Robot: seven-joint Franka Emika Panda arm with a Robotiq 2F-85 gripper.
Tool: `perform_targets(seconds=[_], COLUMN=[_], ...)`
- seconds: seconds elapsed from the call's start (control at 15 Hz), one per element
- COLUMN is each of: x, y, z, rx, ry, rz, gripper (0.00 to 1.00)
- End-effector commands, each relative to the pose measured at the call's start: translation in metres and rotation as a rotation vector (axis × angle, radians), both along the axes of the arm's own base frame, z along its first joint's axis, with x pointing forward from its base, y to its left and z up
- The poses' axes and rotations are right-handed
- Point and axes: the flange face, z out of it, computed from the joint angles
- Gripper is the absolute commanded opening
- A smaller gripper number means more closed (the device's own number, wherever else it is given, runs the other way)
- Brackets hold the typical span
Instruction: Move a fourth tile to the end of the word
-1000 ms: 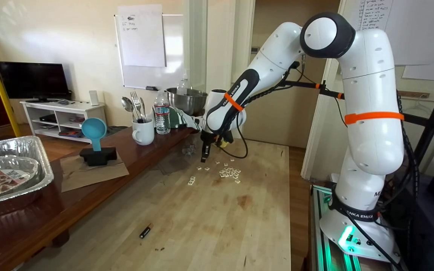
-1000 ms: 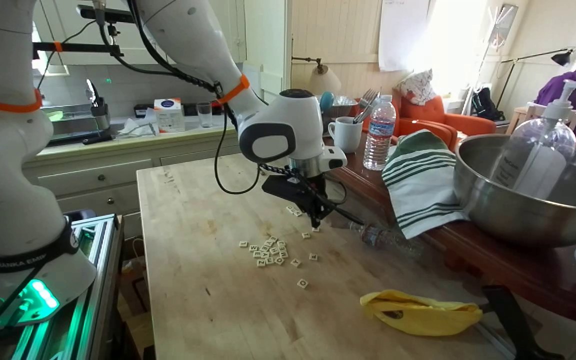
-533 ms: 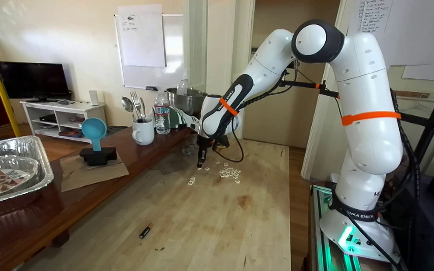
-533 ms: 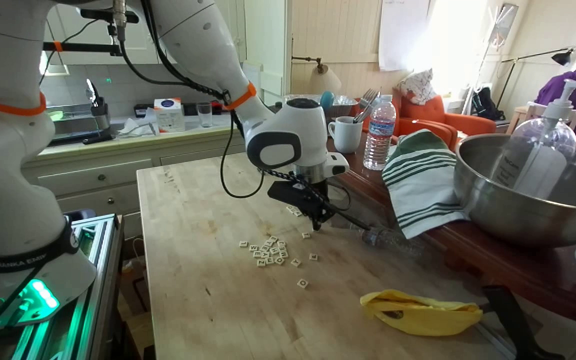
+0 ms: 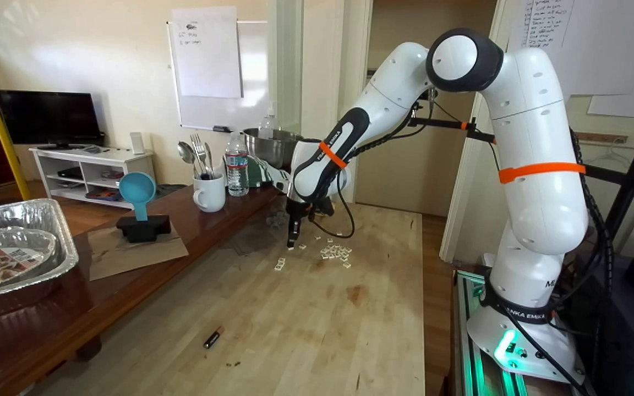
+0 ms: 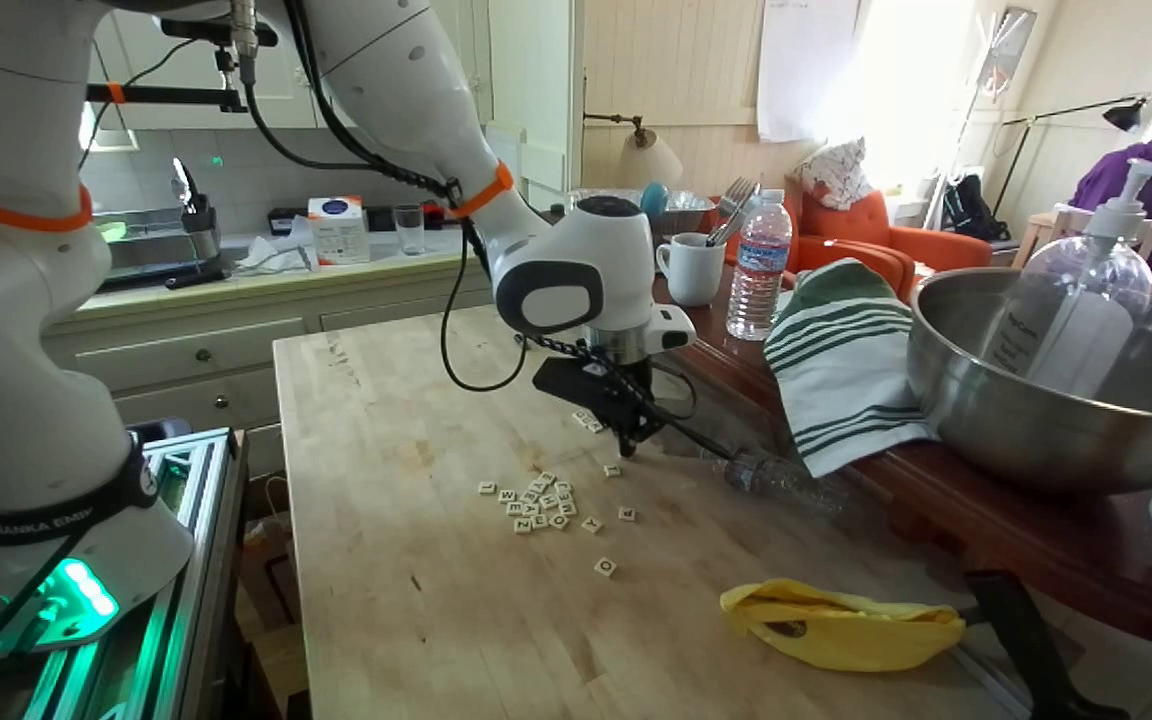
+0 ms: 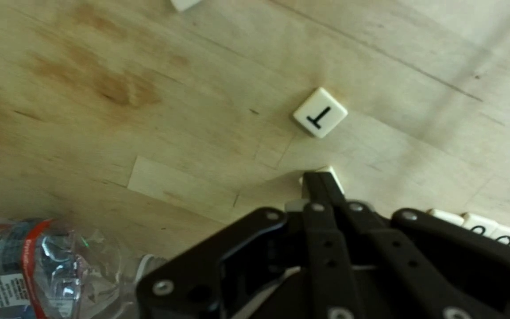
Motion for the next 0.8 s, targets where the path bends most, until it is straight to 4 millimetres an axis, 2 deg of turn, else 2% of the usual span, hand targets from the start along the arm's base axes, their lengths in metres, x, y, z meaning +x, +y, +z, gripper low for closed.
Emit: perform_targets(seconds=[0.0,0.27,0.73], x=[-0.008,-0.008,-0.008], y=[0.010,0.017,0.033], z=[-0.006,-0.007,-0.006], rx=[0.019,0.031,0.054], ry=[0.067,0.057,0.090], rz=[-0.092,-0.260,-0.438], gripper=[0.00,0.00,0.00])
